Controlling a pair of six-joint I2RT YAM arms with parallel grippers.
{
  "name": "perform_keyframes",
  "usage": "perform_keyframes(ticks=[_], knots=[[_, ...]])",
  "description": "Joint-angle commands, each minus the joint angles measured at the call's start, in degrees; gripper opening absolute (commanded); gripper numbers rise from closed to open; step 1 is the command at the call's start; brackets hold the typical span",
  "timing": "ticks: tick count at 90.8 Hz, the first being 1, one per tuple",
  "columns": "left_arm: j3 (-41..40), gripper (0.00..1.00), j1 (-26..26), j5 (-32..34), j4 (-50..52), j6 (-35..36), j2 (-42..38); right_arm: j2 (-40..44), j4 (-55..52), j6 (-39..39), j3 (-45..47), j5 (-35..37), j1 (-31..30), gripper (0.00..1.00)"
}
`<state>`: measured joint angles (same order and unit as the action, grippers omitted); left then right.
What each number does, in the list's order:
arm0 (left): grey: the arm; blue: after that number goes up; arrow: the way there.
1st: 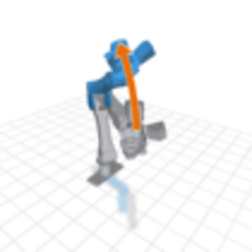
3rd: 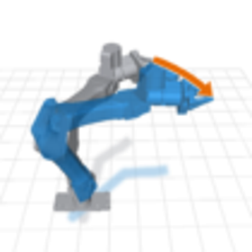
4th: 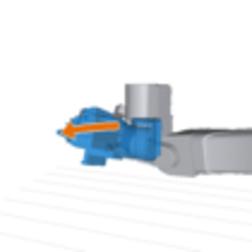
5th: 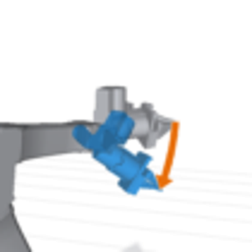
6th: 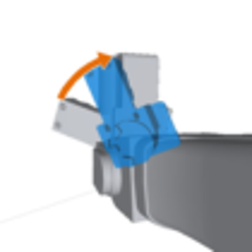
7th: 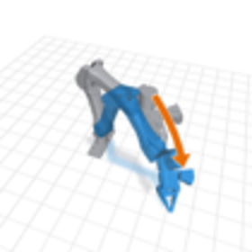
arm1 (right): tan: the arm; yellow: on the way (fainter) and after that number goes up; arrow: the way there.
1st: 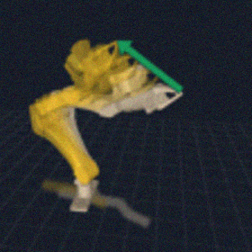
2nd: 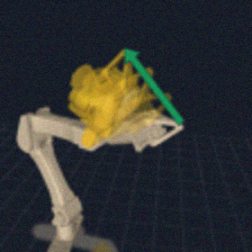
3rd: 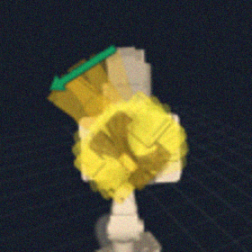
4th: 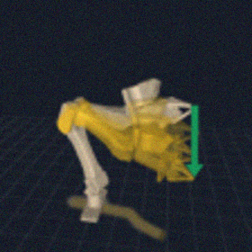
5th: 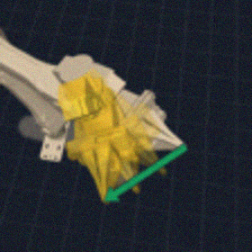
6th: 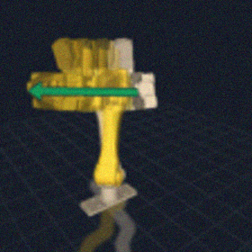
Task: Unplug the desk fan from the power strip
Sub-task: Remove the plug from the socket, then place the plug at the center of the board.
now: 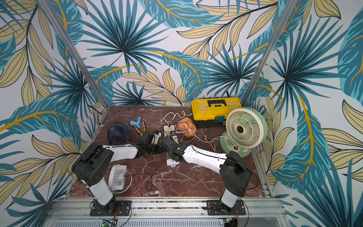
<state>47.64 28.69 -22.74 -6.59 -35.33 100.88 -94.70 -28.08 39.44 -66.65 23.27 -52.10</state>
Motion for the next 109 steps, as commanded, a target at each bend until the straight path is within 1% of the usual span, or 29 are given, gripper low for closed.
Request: perform_keyframes(ticks=[1, 15, 30, 42, 61, 74, 84, 109], knots=[[-2.14, 0.34, 0.14, 0.90, 0.31, 1.01, -2.40, 3.52, 3.70, 1.66, 3.81, -3.19, -0.05, 0.09], [-3.31, 0.37, 0.11, -0.85, -4.18, 0.73, -5.04, 7.85, 9.40, 2.06, 9.55, -8.78, -0.12, 0.09], [-2.61, 0.39, 0.14, -1.69, -4.32, 2.26, -7.49, 10.21, 14.83, -0.39, 13.71, -16.34, -1.08, 0.09], [-1.63, 0.42, 0.07, -1.66, -2.52, 4.43, -9.57, 8.09, 21.31, -1.98, 15.30, -26.81, -2.38, 0.09], [-1.86, 0.43, -0.57, -1.24, -1.56, 5.68, -12.35, 2.88, 27.37, -2.36, 15.47, -35.81, -4.42, 0.09], [-2.98, 0.43, -2.13, -3.59, -3.27, 5.41, -12.60, -0.40, 28.18, -2.79, 15.31, -39.71, -4.93, 0.09], [-3.96, 0.43, -4.14, -4.89, -4.49, 4.62, -12.29, -2.70, 28.05, -2.59, 15.07, -41.28, -4.94, 0.11], [-5.36, 0.43, -7.21, -4.77, -4.22, 4.04, -12.13, -4.04, 28.08, -1.44, 15.63, -41.04, -4.94, 0.14]])
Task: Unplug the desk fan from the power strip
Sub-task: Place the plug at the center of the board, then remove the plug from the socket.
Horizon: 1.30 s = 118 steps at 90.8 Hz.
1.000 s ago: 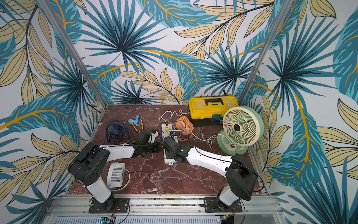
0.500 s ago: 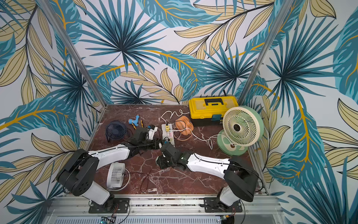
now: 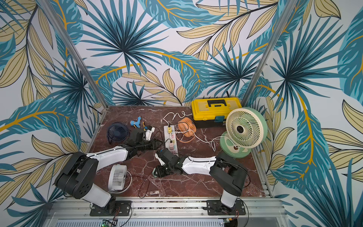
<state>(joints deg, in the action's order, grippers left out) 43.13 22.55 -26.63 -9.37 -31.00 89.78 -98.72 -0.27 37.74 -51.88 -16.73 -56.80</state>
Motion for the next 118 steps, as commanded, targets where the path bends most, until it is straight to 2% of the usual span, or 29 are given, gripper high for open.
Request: perform_keyframes(ticks=[1, 8, 21, 32, 47, 82, 103, 118], knots=[[-0.86, 0.43, -1.08, -0.88, -1.44, -0.28, -1.11, -0.05, 0.27, 0.29, 0.88, -0.94, -0.24, 0.15], [-0.86, 0.43, -1.10, -0.85, -1.59, -0.28, -0.96, -0.07, 0.06, 0.49, 0.86, -0.45, -0.27, 0.20], [-0.86, 0.43, -1.29, -0.92, -1.54, -0.51, -0.88, 0.35, -0.51, 0.60, 0.67, 0.33, -0.27, 0.39], [-0.78, 0.43, -1.32, -0.97, -1.44, -0.60, -0.99, 1.87, -1.68, 0.31, 0.81, 2.07, -0.28, 0.51], [-0.27, 0.43, -1.43, -1.21, -1.27, -0.64, -0.77, 5.26, -7.53, -1.51, -0.47, 7.98, -0.09, 0.61], [0.13, 0.43, -1.36, -2.84, -2.13, -2.08, 0.64, 9.24, -31.24, -2.12, -10.30, 27.24, 2.91, 0.64], [-0.25, 0.43, -0.94, -3.38, -4.11, -4.14, 2.49, 7.37, -34.27, 1.53, -15.54, 38.80, 4.71, 0.63], [0.35, 0.43, 0.05, -3.87, -4.61, -4.85, 4.40, 3.61, -32.72, -0.18, -18.78, 40.00, 5.78, 0.63]])
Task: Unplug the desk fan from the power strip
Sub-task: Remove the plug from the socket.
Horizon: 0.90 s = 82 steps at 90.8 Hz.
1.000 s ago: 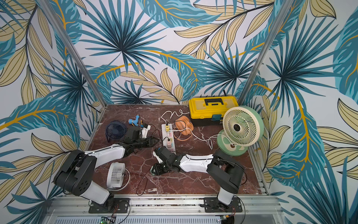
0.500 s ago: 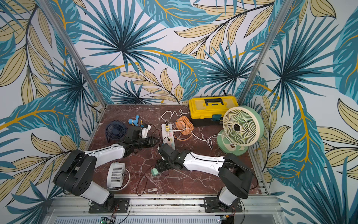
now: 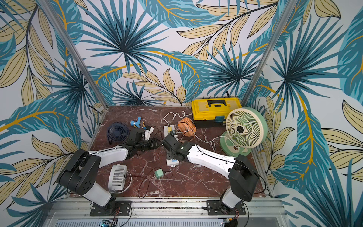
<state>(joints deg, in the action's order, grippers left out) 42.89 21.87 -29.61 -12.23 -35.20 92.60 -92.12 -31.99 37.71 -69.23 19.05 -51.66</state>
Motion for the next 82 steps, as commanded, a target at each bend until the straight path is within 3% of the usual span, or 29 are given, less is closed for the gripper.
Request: perform_keyframes(ticks=[1, 40, 82], knots=[[0.60, 0.43, 0.81, -0.89, -1.75, -0.70, 1.73, -3.30, -0.77, -0.21, -1.56, 4.14, 0.79, 0.63], [1.74, 0.43, 1.64, -1.54, -2.45, -1.36, 4.48, -14.36, 3.41, -4.92, -9.98, 0.23, 4.36, 0.60], [2.02, 0.43, 2.39, -1.57, -3.02, -1.56, 5.87, -19.40, 4.12, -4.54, -12.07, 1.29, 5.26, 0.46]])
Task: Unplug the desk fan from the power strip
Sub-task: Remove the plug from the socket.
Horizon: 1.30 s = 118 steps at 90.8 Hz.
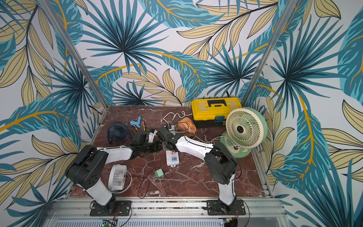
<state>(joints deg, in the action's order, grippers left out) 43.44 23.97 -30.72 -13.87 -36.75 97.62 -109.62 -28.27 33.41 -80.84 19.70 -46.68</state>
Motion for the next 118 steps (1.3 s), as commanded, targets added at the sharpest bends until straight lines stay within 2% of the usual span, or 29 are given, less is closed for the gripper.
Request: perform_keyframes(ticks=[1, 21, 36, 56, 76, 100, 108, 118], knots=[[1.47, 0.43, 0.25, -0.47, -1.40, -0.04, 0.87, -2.03, 0.41, -0.21, -0.42, 0.62, 0.27, 0.46], [1.95, 0.43, 0.29, -0.63, -1.42, -0.16, 1.65, -2.82, 1.00, -0.07, -0.11, 0.73, 0.26, 0.38], [2.26, 0.43, 0.34, -0.61, -1.69, -0.27, 2.16, -3.26, 1.42, 0.35, 0.19, 0.76, 0.27, 0.26], [2.26, 0.43, 0.65, -0.66, -2.49, -0.66, 3.28, -3.25, 1.64, 0.51, 0.43, 0.86, 0.25, 0.16], [4.24, 0.44, 2.19, -0.67, -2.22, -1.17, 5.74, -3.32, 1.64, 0.76, 0.58, 0.34, 0.27, 0.15], [4.57, 0.33, 2.78, 1.55, -0.34, -1.10, 7.23, -3.38, 2.49, 1.38, 0.89, -1.28, 0.27, 0.15], [4.53, 0.31, 2.78, 2.28, 0.77, -0.66, 7.45, -3.04, 3.96, 2.09, 2.02, -3.49, 0.26, 0.15], [5.67, 0.29, 2.76, 2.51, 3.54, 0.41, 8.53, -2.06, 8.58, 4.39, 5.13, -7.94, 3.22, 0.15]])
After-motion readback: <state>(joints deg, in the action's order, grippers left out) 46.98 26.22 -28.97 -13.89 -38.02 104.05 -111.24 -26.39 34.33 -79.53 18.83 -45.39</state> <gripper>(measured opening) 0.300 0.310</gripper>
